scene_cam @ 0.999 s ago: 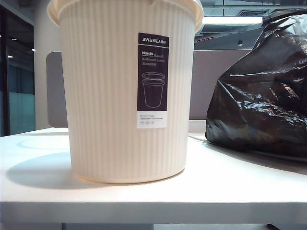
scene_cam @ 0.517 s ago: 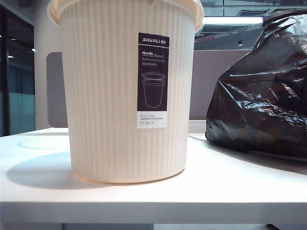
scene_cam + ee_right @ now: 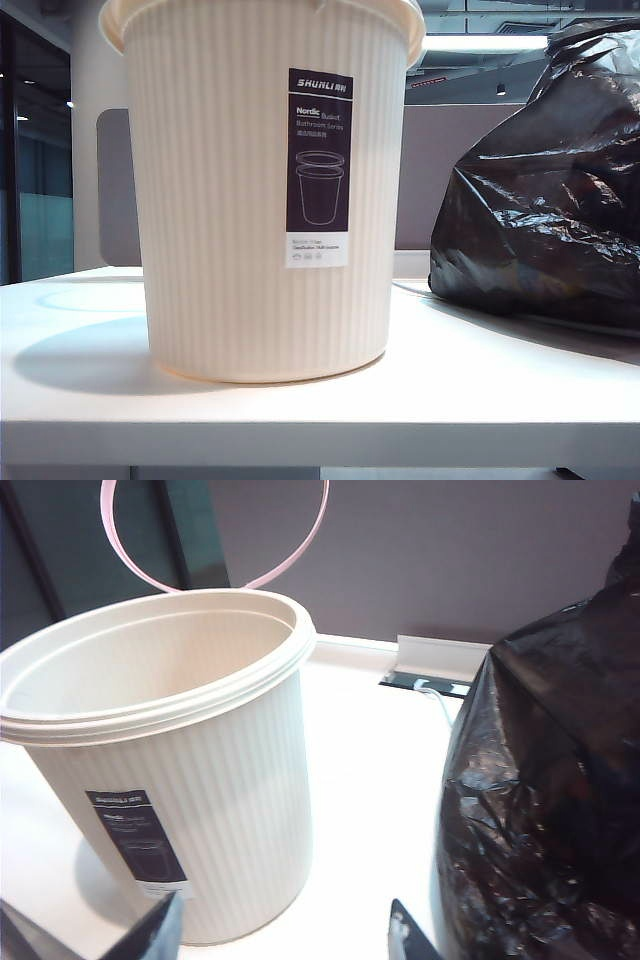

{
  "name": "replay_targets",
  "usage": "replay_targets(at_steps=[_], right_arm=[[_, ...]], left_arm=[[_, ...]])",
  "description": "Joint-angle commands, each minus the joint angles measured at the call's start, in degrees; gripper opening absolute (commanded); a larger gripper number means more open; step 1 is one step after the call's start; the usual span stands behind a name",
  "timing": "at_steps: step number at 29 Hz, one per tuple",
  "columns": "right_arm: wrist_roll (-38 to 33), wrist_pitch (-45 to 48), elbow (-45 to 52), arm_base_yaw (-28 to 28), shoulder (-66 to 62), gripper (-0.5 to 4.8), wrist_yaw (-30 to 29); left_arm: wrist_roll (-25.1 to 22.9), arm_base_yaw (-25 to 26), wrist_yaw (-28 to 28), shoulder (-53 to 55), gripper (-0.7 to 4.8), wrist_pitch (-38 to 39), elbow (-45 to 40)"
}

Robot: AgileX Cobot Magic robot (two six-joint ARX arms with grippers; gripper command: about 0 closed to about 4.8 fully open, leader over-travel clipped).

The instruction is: Open the ring lid of the trash can, pull out the black garbage bag inside, and place it on the table.

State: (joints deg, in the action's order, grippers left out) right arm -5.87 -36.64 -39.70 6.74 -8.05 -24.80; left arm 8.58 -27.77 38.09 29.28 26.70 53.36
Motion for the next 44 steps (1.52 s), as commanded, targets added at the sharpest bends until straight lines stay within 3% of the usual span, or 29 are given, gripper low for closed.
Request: replay_targets(at_steps=[1,3,10,13,15,20,26,33,38,41,44], right_arm=[[-1.03,2.91,1.75,0.04,0.59,2.48,-0.87],[-1.92,3.87,3.17,0.04,0.85,2.14,-1.01],[-2.36,4.9,6.23,0.07,0.98,1.82,-1.05],[-3.26,6.91,7.54,0.07,1.01,1.47,-1.05],[-3.85,9.11,8.79,0.07,1.36,1.46,-1.11],[-6.58,14.91,11.93,0.09,2.34,1.41,-2.32],[-7.89,19.17,15.26,0.07,2.36,0.5,-2.34],[-7.85,23.71,19.19,0.07,2.38,0.49,-2.32],[-7.85,30.03,23.02,0.07,2.4,0.47,-2.14],[-7.76,33.55,25.27,0.07,2.4,-0.02,-2.08],[-7.63,36.7,27.76,0.07,2.4,-0.05,-1.68]], left_arm=[[-0.15,-0.04,-0.59,-1.81,1.2,-3.91,-3.28],[0.61,-0.04,-2.36,-3.15,1.2,-5.2,-5.64],[2.8,-0.04,-7.1,-9.88,1.19,-8.94,-14.64],[2.34,-0.04,-7.69,-12.72,0.88,-9.99,-17.84],[1.14,-0.02,-7.67,-14.36,0.58,-10.08,-19.87],[0.22,-0.04,-8.0,-16.98,0.52,-10.05,-24.2],[-0.04,-0.04,-11.76,-17.22,0.49,-10.12,-27.41],[0.11,-0.04,-16.31,-17.27,0.48,-13.42,-31.74],[0.44,-0.04,-16.48,-17.27,0.48,-18.91,-34.95],[0.44,-0.04,-17.11,-17.27,0.48,-21.0,-37.03],[0.46,-0.04,-18.29,-17.27,0.48,-22.36,-39.26]])
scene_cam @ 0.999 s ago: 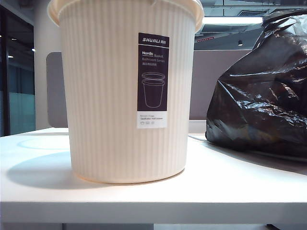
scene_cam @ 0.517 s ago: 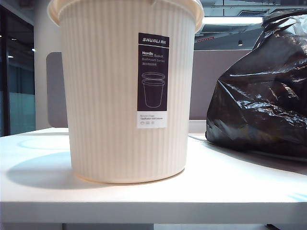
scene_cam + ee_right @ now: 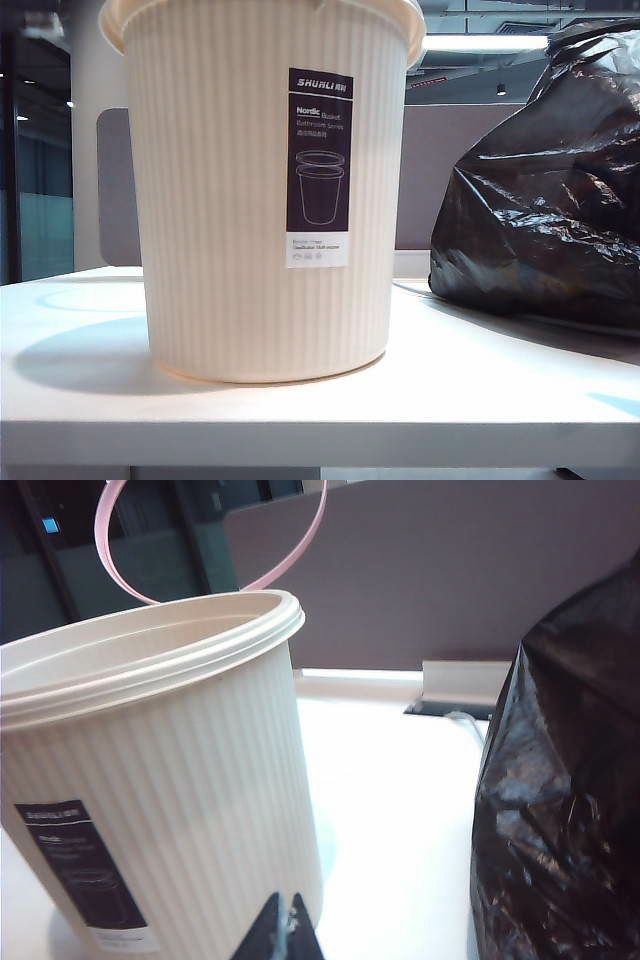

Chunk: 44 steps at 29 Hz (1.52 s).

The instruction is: Open the ring lid of the trash can, pull out the black garbage bag inside, and place it on the table.

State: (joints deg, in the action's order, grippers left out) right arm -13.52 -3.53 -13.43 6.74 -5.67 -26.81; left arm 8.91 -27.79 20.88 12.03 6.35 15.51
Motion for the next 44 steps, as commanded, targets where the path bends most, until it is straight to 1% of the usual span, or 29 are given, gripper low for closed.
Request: replay_targets(at_steps=[1,5,9,11,18,27,31,35,39,44], right_arm=[[0.0,4.57,2.27,0.07,0.02,-0.05,0.33],[0.0,8.52,5.51,0.04,0.02,-0.05,0.52],[0.48,8.57,7.15,0.04,0.02,-0.05,3.37],[0.7,8.57,7.74,0.07,0.02,-0.05,5.33],[1.16,9.9,10.19,0.07,0.02,-0.05,7.52],[2.01,9.79,13.22,0.04,0.02,-0.05,7.85],[3.58,8.7,13.25,0.04,0.0,-0.05,9.14],[4.92,7.61,13.25,0.04,0.0,-0.05,9.79],[6.49,4.66,13.25,0.07,0.0,-0.04,12.59],[7.65,1.01,13.25,0.07,-0.02,-0.01,16.79]], left_arm=[[0.28,-0.02,-1.57,-0.02,0.48,-2.51,-2.08],[1.42,-0.02,-2.1,-0.02,0.48,-6.36,-5.25],[2.27,-0.02,-3.34,-0.02,0.48,-9.09,-7.8],[2.25,-0.02,-3.48,0.0,0.48,-9.44,-8.79],[2.25,-0.02,-4.2,-0.02,0.48,-9.57,-11.63],[2.03,0.0,-5.33,-0.02,0.48,-9.92,-13.22],[2.03,0.0,-5.86,-0.02,0.48,-9.97,-14.21],[2.12,0.0,-8.04,-0.02,0.48,-9.9,-14.99],[2.01,0.0,-8.37,-0.02,0.48,-9.92,-14.99],[1.77,0.0,-10.27,-0.02,0.48,-9.55,-14.99]])
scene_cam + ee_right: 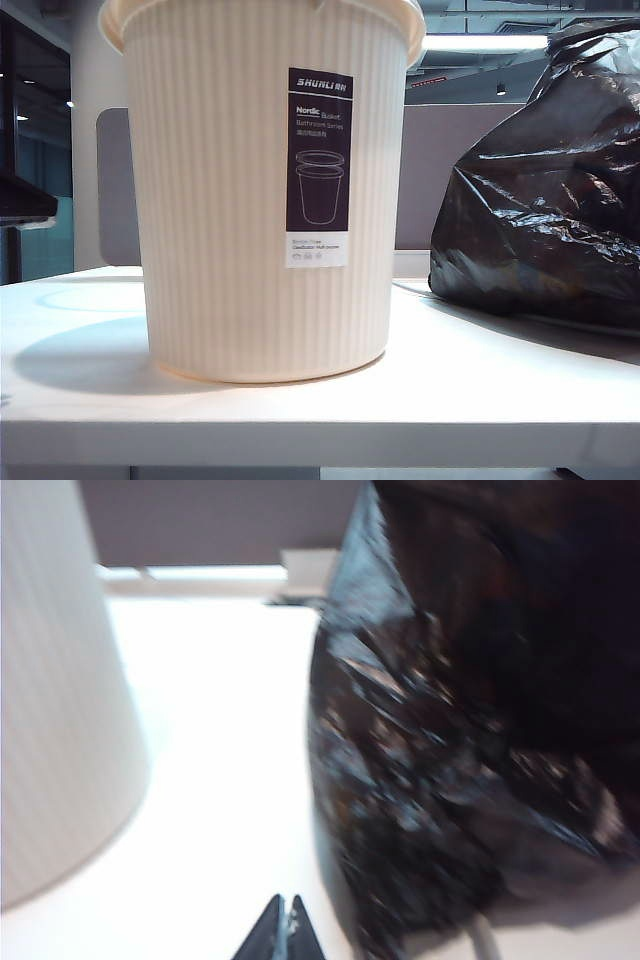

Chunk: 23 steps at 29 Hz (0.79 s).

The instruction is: Open the ring lid of the trash can, pull out the black garbage bag inside, and place it on the table.

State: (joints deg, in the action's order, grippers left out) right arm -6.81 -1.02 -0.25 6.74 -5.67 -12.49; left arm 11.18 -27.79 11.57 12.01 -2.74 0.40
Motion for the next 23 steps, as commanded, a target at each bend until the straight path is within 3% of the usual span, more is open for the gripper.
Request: replay_targets(at_steps=[1,9,23], right_arm=[[1.11,-2.12,0.07,0.07,-0.02,-0.01,3.04],[1.11,-5.42,0.07,0.09,-0.15,-0.01,3.85],[0.81,-6.86,0.07,0.07,-0.17,-0.01,3.56]], left_arm=[[-0.68,0.0,-1.05,0.0,0.48,-0.24,0.11],[-2.84,0.0,-1.07,0.02,0.48,5.29,0.11],[-2.84,0.0,-1.09,0.02,0.36,5.79,0.11]])
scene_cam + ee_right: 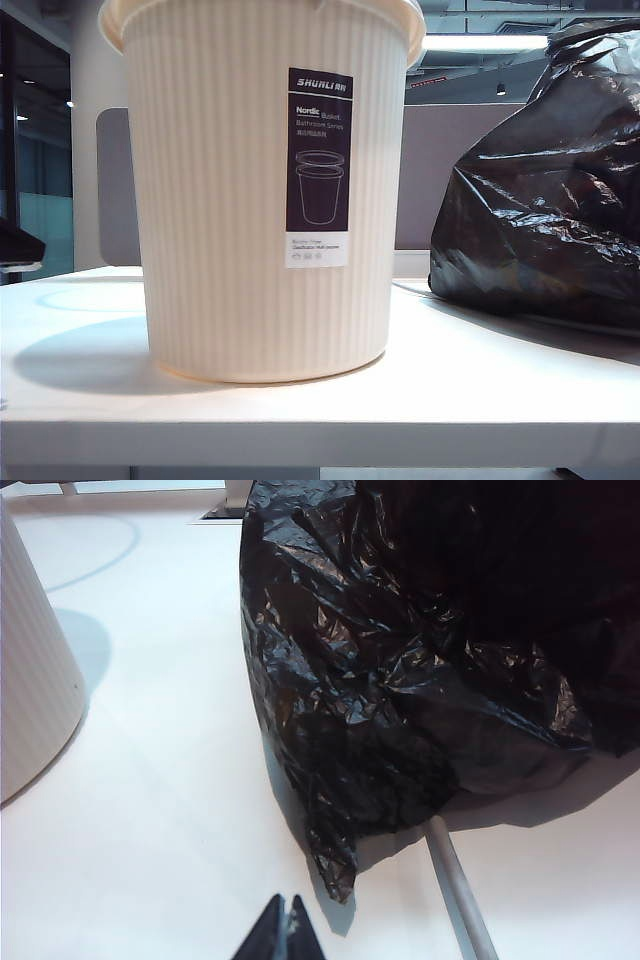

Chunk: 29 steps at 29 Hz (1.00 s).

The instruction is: Open the ring lid of the trash can, pull out the black garbage bag inside, and place it on the table.

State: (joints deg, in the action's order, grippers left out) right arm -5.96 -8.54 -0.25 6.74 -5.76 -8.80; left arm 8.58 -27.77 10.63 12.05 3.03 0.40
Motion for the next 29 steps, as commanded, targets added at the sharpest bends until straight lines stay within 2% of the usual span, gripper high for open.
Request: replay_targets(at_steps=[1,2,29], right_arm=[[-0.04,0.66,0.07,0.07,-0.09,-0.01,-0.11],[-0.04,0.68,0.07,0.07,-0.09,-0.01,-0.15],[-1.53,2.38,0.07,-0.02,-0.04,-0.01,-0.26]], left_arm=[[-0.26,-0.02,-0.15,-0.04,0.12,0.22,0.11],[-0.55,-0.02,-0.15,-0.04,-0.08,0.39,0.11],[-1.09,-0.02,-0.37,-0.04,-0.06,0.74,0.11]])
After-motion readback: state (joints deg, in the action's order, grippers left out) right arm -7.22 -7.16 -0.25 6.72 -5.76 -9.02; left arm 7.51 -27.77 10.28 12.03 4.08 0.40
